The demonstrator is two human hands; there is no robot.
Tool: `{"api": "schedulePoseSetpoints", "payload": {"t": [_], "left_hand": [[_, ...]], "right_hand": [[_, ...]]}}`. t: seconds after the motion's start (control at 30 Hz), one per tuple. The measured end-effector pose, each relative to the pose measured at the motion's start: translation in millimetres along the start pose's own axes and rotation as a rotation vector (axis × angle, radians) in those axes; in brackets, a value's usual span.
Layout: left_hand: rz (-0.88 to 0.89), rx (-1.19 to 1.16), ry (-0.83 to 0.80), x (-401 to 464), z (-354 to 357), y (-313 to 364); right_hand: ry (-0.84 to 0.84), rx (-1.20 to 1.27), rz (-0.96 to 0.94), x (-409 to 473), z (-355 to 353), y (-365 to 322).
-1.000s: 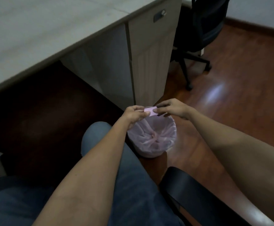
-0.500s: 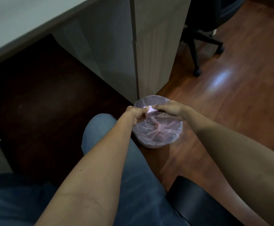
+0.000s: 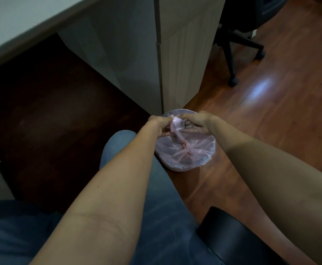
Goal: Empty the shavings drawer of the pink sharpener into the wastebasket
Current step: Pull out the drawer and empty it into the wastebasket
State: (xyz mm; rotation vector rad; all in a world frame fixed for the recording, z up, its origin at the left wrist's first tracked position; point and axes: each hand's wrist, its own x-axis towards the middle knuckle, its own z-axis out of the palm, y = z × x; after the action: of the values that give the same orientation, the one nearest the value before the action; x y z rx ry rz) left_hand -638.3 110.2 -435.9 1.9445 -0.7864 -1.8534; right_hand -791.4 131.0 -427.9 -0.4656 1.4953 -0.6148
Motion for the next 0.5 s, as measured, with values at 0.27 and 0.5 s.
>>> {"api": "schedulePoseSetpoints", "payload": {"t": [0.27,0.5], "left_hand": [[0.062,-0.040,0.044,2.0,3.6,4.3],[0.176,-0.101,0.167,2.0,6.3,4.4]], "right_hand": [[0.030,0.036,0.025,-5.9,-1.1,-5.7],[0.018,0.035,0.011,-16.6,-0.6,-20.6]]}}
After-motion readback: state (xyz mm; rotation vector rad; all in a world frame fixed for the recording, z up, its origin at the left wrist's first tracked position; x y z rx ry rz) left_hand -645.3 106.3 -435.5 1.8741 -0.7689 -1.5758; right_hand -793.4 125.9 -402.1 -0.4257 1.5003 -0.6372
